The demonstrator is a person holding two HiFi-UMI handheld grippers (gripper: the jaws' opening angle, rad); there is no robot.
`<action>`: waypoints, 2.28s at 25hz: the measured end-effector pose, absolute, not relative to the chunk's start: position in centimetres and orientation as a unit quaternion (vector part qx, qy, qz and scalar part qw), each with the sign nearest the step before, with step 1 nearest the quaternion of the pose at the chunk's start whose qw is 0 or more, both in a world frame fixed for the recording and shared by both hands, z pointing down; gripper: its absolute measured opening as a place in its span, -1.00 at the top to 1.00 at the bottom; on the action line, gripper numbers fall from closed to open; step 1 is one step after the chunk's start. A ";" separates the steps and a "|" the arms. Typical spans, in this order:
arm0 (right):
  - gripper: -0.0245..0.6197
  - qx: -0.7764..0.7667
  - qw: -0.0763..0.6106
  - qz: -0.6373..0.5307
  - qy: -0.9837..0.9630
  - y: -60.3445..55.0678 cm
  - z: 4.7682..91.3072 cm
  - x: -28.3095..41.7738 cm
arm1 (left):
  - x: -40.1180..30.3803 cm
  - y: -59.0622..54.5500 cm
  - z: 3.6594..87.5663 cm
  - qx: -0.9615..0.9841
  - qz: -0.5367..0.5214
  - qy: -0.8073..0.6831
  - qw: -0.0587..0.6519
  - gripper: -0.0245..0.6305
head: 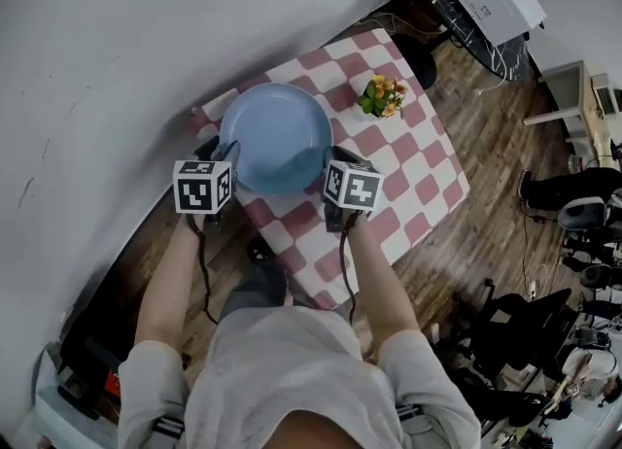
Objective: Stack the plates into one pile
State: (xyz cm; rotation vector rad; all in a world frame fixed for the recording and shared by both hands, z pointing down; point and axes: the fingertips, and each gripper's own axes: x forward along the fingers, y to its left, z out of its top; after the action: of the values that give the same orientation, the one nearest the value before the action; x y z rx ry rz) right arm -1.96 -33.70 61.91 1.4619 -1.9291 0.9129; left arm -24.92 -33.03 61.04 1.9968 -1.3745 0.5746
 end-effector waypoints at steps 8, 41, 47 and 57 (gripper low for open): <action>0.91 0.559 0.222 0.289 -0.745 -33.5 57.9 -2.6 | -26.5 -33.7 57.2 0.766 0.191 -0.563 0.247 0.59; 0.92 0.561 0.030 0.031 -0.827 -17.2 33.2 4.8 | -17.1 -17.9 30.9 0.811 -0.013 -0.584 0.001 0.91; 0.92 0.572 0.007 0.004 -0.820 -13.6 30.3 6.9 | -15.3 -14.5 27.9 0.815 -0.032 -0.577 -0.026 0.91; 0.92 0.592 -0.017 -0.033 -0.805 -8.7 27.9 10.5 | -13.9 -10.2 25.6 0.808 -0.055 -0.583 -0.058 0.91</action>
State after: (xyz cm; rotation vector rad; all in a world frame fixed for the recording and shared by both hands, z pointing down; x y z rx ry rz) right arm 10.52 -8.73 27.88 1.8815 -2.5555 -0.1058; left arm -13.85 -10.15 25.56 2.6369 -1.9030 -0.1790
